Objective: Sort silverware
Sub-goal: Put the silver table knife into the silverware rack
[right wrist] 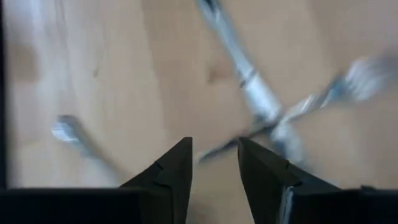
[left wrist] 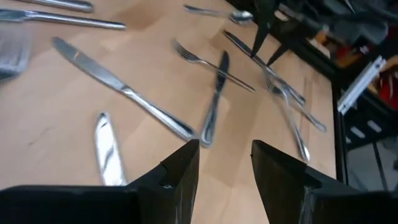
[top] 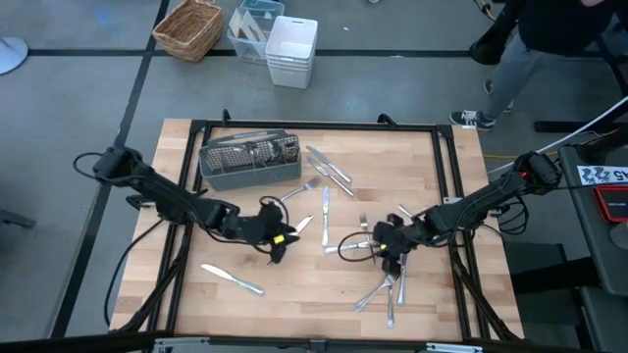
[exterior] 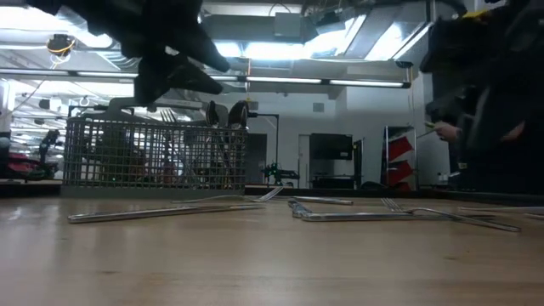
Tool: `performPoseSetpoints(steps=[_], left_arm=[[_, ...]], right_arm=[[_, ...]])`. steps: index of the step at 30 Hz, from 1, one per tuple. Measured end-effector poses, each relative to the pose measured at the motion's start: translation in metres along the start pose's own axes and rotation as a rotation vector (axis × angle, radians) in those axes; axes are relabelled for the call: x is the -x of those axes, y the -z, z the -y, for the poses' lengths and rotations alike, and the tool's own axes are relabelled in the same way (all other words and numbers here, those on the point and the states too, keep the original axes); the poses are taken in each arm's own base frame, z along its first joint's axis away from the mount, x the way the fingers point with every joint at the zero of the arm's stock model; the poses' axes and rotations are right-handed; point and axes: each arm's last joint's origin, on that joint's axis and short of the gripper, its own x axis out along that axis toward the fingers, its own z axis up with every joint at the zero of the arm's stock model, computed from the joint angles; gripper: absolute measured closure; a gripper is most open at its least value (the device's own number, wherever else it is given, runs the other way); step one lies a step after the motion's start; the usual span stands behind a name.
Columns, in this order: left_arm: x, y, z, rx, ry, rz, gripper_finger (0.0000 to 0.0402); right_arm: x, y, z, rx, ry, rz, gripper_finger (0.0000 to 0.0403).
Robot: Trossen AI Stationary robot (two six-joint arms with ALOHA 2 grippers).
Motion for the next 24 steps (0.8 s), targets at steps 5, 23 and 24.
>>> performPoseSetpoints(steps=[5, 23, 24], left_arm=[[-0.011, -0.002, 0.008, -0.054, -0.035, -0.078, 0.0263], [-0.014, -0.004, 0.005, -0.228, -0.09, -0.141, 0.0263], [-0.014, -0.004, 0.005, -0.239, -0.089, -0.142, 0.0263]], right_arm=[[0.008, 0.004, -0.003, -0.387, -0.008, -0.195, 0.0272], [0.018, 0.05, -0.021, -0.937, 0.293, -0.234, 0.0272], [0.016, 0.053, -0.022, -0.956, 0.315, -0.23, 0.0272]])
